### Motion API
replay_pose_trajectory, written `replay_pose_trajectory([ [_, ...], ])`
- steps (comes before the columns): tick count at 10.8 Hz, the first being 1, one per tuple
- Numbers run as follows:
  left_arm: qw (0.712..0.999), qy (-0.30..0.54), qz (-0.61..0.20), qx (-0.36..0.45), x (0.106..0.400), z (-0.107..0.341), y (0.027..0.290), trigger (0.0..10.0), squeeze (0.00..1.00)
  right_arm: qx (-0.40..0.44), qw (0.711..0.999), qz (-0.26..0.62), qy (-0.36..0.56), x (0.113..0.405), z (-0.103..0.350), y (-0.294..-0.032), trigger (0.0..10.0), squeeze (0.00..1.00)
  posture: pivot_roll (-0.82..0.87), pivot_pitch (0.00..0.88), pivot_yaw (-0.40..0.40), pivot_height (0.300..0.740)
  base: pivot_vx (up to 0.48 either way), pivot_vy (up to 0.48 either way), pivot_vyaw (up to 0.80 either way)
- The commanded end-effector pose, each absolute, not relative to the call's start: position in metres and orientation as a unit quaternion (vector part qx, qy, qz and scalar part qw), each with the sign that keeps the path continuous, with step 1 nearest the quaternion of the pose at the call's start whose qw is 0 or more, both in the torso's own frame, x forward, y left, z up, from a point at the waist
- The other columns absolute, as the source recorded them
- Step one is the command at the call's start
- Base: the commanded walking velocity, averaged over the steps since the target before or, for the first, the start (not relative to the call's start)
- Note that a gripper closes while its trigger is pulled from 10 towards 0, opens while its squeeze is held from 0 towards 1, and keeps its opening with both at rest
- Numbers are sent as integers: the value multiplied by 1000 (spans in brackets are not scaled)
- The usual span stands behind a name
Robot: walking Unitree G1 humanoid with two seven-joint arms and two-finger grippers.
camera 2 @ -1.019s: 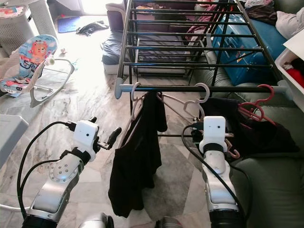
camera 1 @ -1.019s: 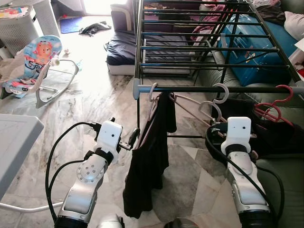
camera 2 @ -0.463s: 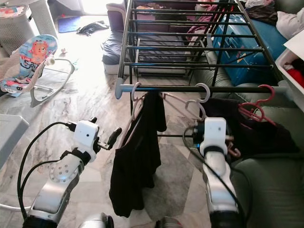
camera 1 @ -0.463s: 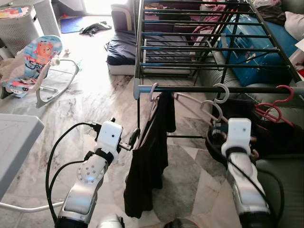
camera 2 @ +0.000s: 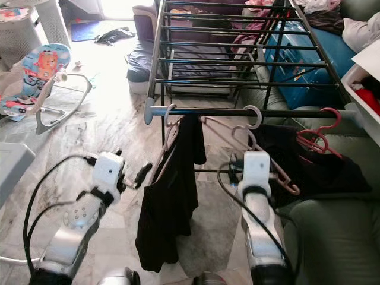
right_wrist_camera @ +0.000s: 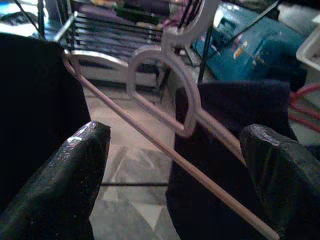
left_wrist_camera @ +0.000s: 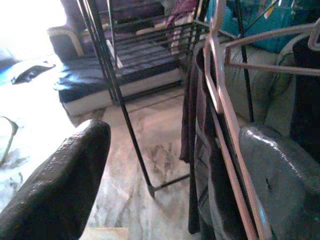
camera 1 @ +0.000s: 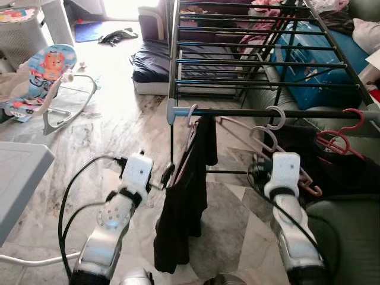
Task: Hang hanger
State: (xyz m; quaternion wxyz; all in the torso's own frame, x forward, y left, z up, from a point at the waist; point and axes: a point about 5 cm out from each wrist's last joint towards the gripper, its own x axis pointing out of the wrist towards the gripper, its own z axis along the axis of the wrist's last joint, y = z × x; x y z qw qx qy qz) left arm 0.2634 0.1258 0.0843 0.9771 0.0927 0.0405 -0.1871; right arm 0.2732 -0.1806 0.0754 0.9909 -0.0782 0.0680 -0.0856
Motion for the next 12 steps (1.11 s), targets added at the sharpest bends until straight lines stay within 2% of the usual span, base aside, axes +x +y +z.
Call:
replay_pose_trajectory([
  [1, 976, 33, -193, 98, 267, 87, 125, 10000, 0, -81, 991, -91, 61, 275, 78, -185, 10000, 0, -51, 0, -21, 740, 0, 0, 0],
  [3, 976, 28, -193, 99, 270, 89, 123, 10000, 0, -83, 990, -91, 62, 276, 76, -186, 10000, 0, -47, 0, -32, 740, -255, 0, 0],
  [7, 976, 25, -188, 103, 270, 89, 126, 10000, 0, -74, 993, -68, 60, 283, 74, -171, 10000, 0, -18, 0, -41, 740, -276, 0, 0],
  [12, 974, 22, -198, 108, 272, 89, 126, 10000, 0, -74, 993, -72, 54, 287, 73, -173, 10000, 0, -20, 0, -29, 740, -278, 0, 0],
])
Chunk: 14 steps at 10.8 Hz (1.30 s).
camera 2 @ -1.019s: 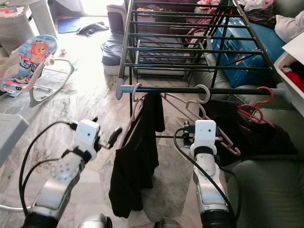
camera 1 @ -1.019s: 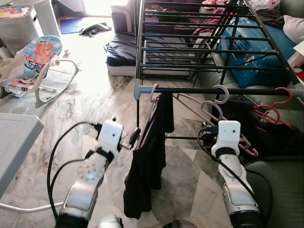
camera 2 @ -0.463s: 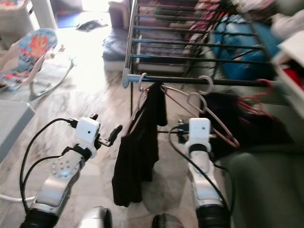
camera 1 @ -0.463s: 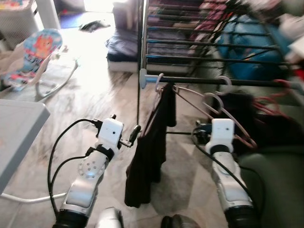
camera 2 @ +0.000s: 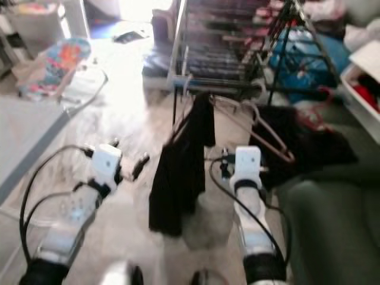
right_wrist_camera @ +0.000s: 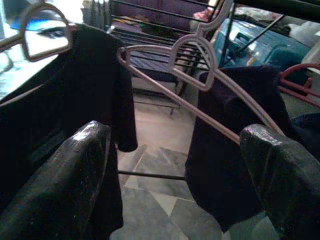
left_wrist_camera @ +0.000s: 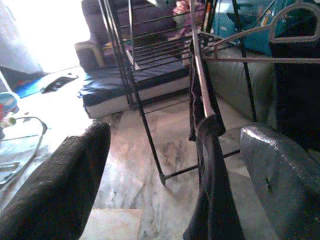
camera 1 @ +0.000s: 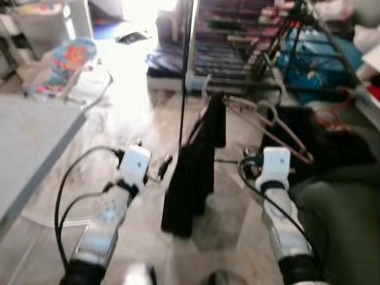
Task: Hang hanger
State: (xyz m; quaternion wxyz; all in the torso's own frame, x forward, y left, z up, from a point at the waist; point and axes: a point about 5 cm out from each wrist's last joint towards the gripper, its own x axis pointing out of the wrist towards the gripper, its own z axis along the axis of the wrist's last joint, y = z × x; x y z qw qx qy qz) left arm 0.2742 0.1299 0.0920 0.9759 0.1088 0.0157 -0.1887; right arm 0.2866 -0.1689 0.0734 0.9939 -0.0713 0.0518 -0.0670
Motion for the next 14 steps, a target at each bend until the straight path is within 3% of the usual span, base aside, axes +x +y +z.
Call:
replay_pose_trajectory([
  [1, 973, 21, -200, 110, 272, 89, 127, 10000, 0, -75, 993, -71, 52, 287, 73, -172, 10000, 0, -20, 0, -26, 740, -281, 0, 0],
  [14, 974, 15, -195, 114, 277, 90, 127, 10000, 0, -79, 994, -65, 27, 304, 83, -169, 10000, 0, -24, 0, -20, 740, -278, 0, 0],
])
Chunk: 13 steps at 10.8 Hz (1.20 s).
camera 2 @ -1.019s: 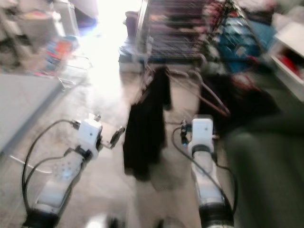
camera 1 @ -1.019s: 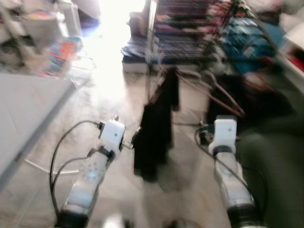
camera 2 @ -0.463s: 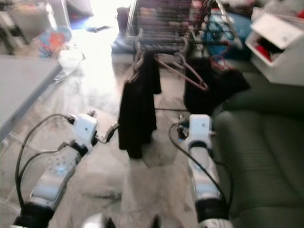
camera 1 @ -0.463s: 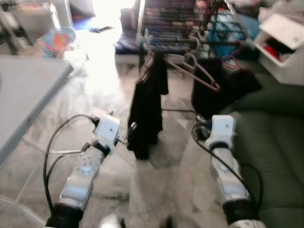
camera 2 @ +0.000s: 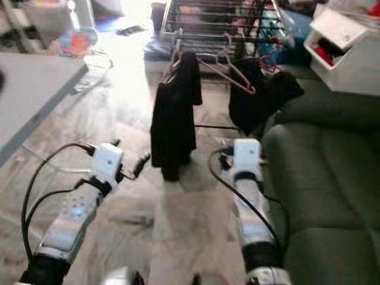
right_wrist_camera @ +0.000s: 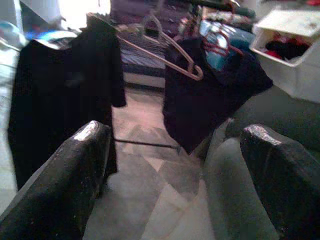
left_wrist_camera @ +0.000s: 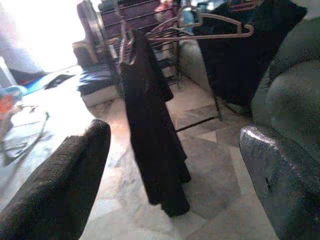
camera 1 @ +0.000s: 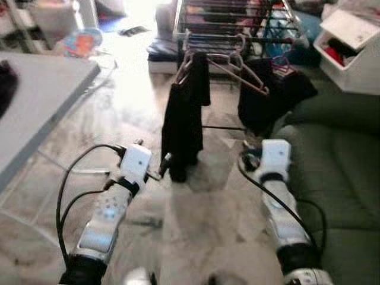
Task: Hang hanger
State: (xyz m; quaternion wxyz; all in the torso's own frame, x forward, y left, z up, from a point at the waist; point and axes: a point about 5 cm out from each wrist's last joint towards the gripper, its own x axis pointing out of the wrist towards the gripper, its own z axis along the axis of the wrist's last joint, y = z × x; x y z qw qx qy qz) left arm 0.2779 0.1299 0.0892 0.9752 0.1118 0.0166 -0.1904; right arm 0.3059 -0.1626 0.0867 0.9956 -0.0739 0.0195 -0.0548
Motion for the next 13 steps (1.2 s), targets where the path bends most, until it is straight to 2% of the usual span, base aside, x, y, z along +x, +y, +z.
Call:
replay_pose_trajectory([
  [1, 975, 12, -192, 112, 278, 91, 126, 10000, 0, -76, 995, -62, 25, 305, 84, -166, 10000, 0, -23, 0, -21, 740, -270, 0, 0],
  [2, 975, 11, -191, 111, 278, 92, 126, 10000, 0, -75, 995, -60, 26, 304, 83, -165, 10000, 0, -22, 0, -23, 740, -360, 0, 0],
  [7, 977, 6, -188, 106, 278, 94, 124, 10000, 0, -74, 996, -45, 26, 303, 83, -162, 10000, 0, -26, 0, -19, 740, 0, 0, 0],
  [13, 987, -3, -112, 114, 286, 100, 141, 10000, 0, -75, 997, -11, 18, 303, 87, -157, 10000, 0, -25, 0, -32, 740, 0, 0, 788],
])
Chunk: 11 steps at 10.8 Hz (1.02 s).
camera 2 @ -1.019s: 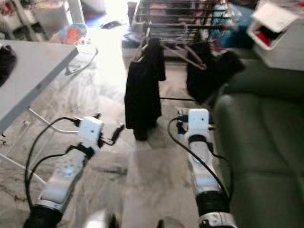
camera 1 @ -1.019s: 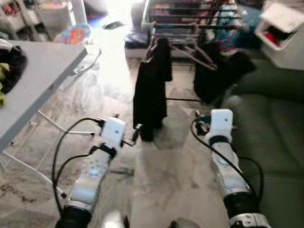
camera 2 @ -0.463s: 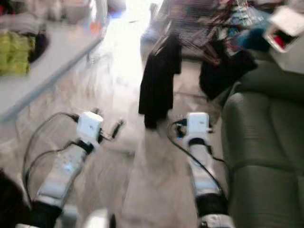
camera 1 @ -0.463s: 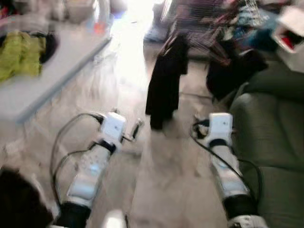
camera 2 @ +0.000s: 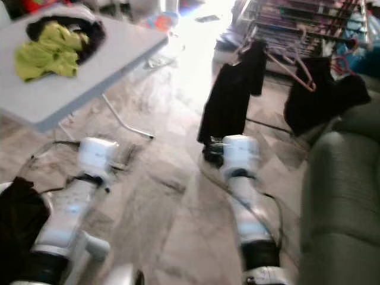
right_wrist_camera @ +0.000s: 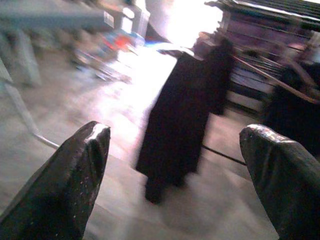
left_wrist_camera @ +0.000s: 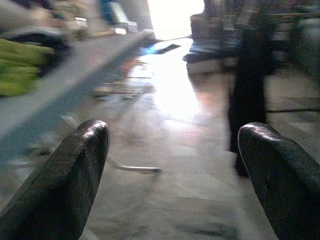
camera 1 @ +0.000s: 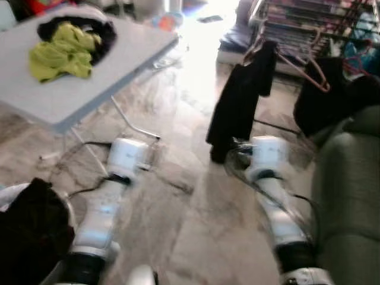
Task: Hang hanger
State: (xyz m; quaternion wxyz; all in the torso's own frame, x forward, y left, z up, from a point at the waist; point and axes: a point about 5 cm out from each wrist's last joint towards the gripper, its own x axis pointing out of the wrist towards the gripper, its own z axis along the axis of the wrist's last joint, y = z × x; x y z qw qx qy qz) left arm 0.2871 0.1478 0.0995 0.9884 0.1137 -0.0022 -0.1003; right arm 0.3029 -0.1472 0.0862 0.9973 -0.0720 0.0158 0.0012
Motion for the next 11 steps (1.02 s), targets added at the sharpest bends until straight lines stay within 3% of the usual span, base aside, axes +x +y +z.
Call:
replay_pose_trajectory([
  [1, 988, -2, -99, 115, 288, 100, 143, 10000, 0, -74, 997, -7, 17, 304, 88, -156, 10000, 0, -25, 0, -34, 740, 0, 0, 788],
  [6, 986, 17, -62, 153, 294, 94, 155, 10000, 0, -69, 997, 11, 15, 304, 89, -150, 10000, 0, -25, 0, -32, 740, 0, 0, 789],
  [11, 989, 0, -48, 138, 302, 101, 161, 10000, 0, -60, 998, 26, 19, 300, 86, -147, 10000, 0, -31, 0, -31, 740, 0, 0, 784],
])
